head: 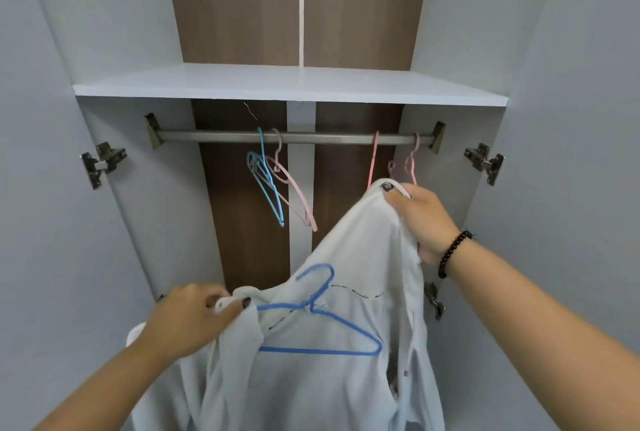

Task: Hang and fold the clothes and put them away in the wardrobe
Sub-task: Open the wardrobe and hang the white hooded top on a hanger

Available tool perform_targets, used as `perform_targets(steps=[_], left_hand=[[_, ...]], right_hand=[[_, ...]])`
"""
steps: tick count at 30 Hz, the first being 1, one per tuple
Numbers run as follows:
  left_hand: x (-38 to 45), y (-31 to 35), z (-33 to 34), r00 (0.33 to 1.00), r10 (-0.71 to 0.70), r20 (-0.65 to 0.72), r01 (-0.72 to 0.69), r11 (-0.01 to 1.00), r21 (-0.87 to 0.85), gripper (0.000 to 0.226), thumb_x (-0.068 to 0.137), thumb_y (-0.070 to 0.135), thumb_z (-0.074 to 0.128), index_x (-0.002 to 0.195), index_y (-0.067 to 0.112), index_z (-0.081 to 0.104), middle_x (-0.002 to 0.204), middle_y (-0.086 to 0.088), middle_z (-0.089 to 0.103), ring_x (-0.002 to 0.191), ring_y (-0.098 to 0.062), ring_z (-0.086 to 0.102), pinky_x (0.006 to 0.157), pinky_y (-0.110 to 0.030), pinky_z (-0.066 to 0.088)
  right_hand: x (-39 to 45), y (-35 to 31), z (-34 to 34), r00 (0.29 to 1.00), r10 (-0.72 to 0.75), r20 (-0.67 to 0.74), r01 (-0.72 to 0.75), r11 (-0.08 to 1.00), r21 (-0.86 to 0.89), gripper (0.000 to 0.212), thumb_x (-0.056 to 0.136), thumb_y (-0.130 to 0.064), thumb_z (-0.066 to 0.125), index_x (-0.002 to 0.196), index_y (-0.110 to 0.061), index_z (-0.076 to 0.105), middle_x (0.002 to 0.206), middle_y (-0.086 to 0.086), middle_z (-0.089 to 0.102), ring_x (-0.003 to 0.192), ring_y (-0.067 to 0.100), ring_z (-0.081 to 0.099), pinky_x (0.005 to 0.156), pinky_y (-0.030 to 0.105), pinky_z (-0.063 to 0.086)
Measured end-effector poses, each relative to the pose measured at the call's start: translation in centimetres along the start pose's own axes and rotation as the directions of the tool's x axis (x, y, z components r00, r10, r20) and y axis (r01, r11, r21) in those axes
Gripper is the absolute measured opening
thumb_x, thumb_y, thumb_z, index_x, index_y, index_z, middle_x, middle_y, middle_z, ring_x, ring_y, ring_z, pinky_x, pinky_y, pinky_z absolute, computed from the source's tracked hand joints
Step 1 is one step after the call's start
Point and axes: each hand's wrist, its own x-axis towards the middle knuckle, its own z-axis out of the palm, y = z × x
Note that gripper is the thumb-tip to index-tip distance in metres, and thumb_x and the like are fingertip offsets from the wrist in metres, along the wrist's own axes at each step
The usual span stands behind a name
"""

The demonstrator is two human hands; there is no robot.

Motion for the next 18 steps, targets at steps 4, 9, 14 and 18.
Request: perform_targets(steps=[4,9,14,18], left_hand=[[-1.0,1.0,2.1,0.994,-0.017,0.108,0.020,0.999,-0.029,0.057,0.077,0.068,0.060,0.047,0.021,0.046,0.048,0.008,0.050,0.047,-0.006,0.045,0.048,-0.022,0.030],[-1.6,0.7,1.5,0.996,-0.082,0.029,0.087,0.965,-0.246,0.054,0.074,0.066,0.059,0.042,0.025,0.045,0.041,0.006,0.036,0.042,-0.009,0.030,0.047,-0.026,0.025],[-1.8,0.7,1.0,0.977,-0.192,-0.094,0.108,0.823,-0.558,0.042,0.077,0.045,0.076,0.050,0.015,0.065,0.042,0.010,0.041,0.042,-0.002,0.033,0.042,-0.016,0.026],[-2.2,1.8,1.0,0.964,-0.240,-0.111,0.079,0.662,-0.745,0.016,0.078,0.012,0.076,0.063,0.009,0.074,0.051,0.005,0.062,0.044,0.000,0.045,0.044,-0.008,0.037]], right_hand=[[-0.6,-2.6,1.4,0.988,0.152,0.003,-0.149,0.964,0.218,0.020,0.097,-0.013,0.046,0.089,-0.007,0.063,0.088,0.017,0.064,0.079,0.028,0.062,0.078,0.043,0.052],[-0.9,-5.5,1.6,0.957,0.285,0.059,-0.278,0.835,0.475,0.018,0.099,-0.009,0.044,0.107,0.003,0.055,0.095,0.018,0.067,0.079,0.026,0.067,0.070,0.041,0.058],[-0.3,-6.4,2.8,0.955,0.263,0.136,-0.296,0.825,0.482,0.028,0.098,-0.006,0.046,0.121,0.007,0.051,0.109,0.022,0.065,0.086,0.028,0.067,0.068,0.037,0.059],[-0.2,-5.2,4.0,0.934,0.268,0.234,-0.325,0.912,0.251,0.017,0.093,0.003,0.047,0.106,0.007,0.058,0.088,0.018,0.062,0.070,0.021,0.063,0.059,0.029,0.057]])
